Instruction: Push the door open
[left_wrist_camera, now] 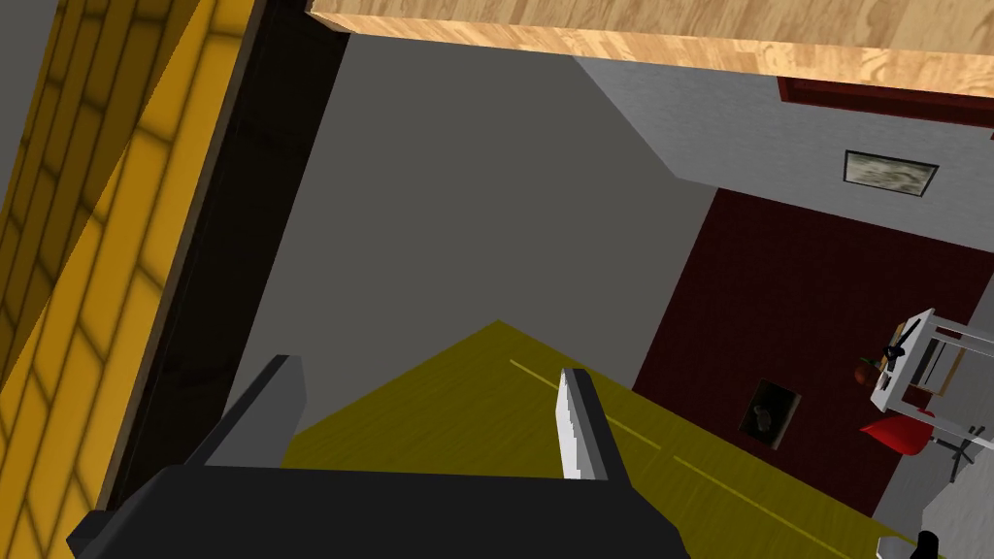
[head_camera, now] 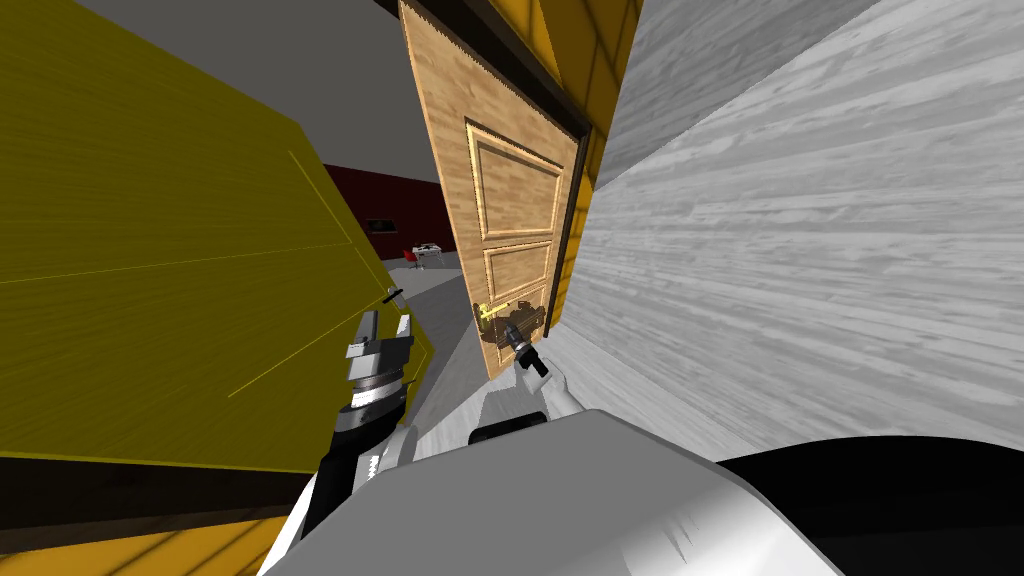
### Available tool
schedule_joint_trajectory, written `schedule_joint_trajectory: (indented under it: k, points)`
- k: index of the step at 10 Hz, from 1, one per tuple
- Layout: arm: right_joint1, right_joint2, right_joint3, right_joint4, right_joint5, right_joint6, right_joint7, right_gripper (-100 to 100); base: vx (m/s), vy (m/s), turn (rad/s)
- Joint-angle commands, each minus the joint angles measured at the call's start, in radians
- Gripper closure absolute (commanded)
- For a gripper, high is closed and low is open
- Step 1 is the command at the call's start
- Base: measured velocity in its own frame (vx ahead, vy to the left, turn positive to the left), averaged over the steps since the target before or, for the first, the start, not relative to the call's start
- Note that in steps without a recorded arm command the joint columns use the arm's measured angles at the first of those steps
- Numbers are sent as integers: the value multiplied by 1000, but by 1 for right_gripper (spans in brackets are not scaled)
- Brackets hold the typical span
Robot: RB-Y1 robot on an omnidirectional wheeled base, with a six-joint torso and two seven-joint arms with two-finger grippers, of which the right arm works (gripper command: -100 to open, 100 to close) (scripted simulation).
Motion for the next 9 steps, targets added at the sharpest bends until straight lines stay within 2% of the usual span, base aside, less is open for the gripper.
schedule_joint_trajectory:
  k: [1, 4, 5, 9]
  points:
    - [-21, 1, 10, 34, -3, 6, -2, -100, 58, -109, 86]
    - [-55, 5, 31, 87, -8, 22, -3, -100, 59, -104, 95]
    - [-47, 6, 27, 78, -7, 16, -1, -100, 20, -50, 18]
    - [-57, 3, 13, 103, -8, 6, 3, -100, 168, 67, 30]
